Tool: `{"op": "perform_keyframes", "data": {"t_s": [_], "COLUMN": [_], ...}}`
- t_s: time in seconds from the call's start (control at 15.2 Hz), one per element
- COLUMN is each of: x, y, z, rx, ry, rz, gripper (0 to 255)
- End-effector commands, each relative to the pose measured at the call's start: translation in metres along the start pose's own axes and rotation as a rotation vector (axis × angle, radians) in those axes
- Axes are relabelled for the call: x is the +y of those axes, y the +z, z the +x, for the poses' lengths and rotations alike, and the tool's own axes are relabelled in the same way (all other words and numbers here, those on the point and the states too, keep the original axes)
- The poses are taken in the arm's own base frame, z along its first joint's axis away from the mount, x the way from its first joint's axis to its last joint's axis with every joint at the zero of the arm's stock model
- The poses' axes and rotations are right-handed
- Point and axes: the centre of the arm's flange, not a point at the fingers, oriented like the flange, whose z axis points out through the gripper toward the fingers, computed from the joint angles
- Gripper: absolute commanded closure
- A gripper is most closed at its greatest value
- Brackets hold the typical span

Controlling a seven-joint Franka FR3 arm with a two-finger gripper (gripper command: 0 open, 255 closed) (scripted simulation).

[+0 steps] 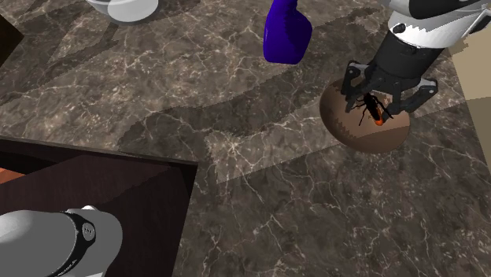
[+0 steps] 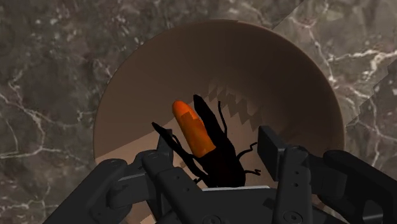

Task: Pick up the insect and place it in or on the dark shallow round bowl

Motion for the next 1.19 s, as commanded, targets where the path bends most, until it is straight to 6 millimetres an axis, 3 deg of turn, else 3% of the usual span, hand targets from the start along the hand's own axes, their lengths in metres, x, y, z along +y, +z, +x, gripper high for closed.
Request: {"op": "perform_keyframes", "data": {"t_s": [0.0, 0.13, 0.2, 0.53, 0.79, 1.12], "x": [0.000, 0.000, 0.000, 0.000, 0.000, 0.000], "y": [0.000, 0.000, 0.000, 0.000, -0.050, -0.050], "z": [0.000, 0.000, 0.000, 0.000, 0.000, 0.000], "rx": [0.000, 0.000, 0.000, 0.000, 0.000, 0.000], "ry": [0.000, 0.000, 0.000, 0.000, 0.000, 0.000], "rz": [0.000, 0.000, 0.000, 0.000, 0.000, 0.000], "gripper": [255, 255, 0, 0, 0, 0]}}
